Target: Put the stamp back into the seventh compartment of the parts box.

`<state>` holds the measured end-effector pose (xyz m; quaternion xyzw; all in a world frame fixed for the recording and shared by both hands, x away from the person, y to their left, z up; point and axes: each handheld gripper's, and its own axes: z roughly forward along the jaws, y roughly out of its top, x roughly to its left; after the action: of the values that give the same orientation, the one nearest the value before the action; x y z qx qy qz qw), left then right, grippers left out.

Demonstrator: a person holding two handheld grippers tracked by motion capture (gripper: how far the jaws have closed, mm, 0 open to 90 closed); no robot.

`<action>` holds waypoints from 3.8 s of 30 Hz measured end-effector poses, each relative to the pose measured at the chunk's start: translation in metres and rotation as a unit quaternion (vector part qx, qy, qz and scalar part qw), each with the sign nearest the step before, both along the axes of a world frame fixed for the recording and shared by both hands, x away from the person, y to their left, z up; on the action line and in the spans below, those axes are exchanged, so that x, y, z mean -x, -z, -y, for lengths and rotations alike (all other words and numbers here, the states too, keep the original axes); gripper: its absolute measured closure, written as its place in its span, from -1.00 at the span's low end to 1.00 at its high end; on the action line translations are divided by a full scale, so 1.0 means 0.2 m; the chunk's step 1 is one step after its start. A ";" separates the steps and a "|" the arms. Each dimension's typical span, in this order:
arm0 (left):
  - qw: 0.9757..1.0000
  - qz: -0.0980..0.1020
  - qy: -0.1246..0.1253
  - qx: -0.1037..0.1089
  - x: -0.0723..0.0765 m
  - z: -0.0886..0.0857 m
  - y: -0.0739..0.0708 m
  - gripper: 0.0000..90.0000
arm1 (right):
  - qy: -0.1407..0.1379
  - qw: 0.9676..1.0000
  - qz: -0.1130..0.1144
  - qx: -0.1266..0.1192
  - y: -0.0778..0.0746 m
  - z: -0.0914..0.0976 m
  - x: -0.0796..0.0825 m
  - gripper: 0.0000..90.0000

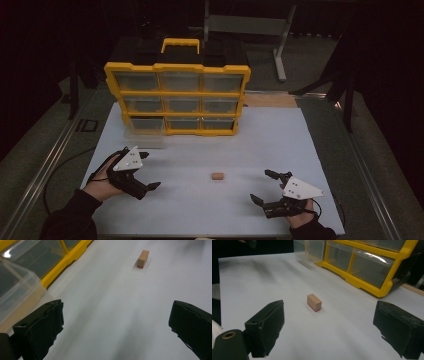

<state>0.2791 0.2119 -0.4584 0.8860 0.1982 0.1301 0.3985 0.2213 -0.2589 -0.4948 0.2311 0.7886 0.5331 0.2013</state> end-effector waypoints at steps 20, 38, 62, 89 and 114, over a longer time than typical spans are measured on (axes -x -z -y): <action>0.998 0.006 0.062 0.005 -0.10 0.19 -0.14 -1.00 | -0.001 1.000 -0.001 0.000 0.00 0.00 0.00 -0.78; 0.995 -0.003 0.101 0.004 -0.17 0.38 -0.15 -1.00 | -0.002 1.000 -0.001 -0.001 0.00 0.00 0.00 -0.78; 0.990 -0.021 0.140 -0.007 -0.22 0.58 -0.07 -1.00 | -0.004 1.000 -0.001 -0.001 0.00 0.00 0.00 -0.78; 0.985 -0.039 0.169 -0.016 -0.25 0.79 0.11 -0.99 | -0.006 1.000 -0.002 0.000 0.01 0.00 0.00 -0.78; 0.982 -0.035 0.179 -0.050 -0.27 0.83 0.28 -0.25 | -0.005 1.000 -0.004 -0.001 0.01 0.00 0.00 -0.78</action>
<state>0.3330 0.0452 -0.5134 0.9300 0.0441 0.0351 0.3632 0.2216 -0.2593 -0.4961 0.2293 0.7900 0.5339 0.1956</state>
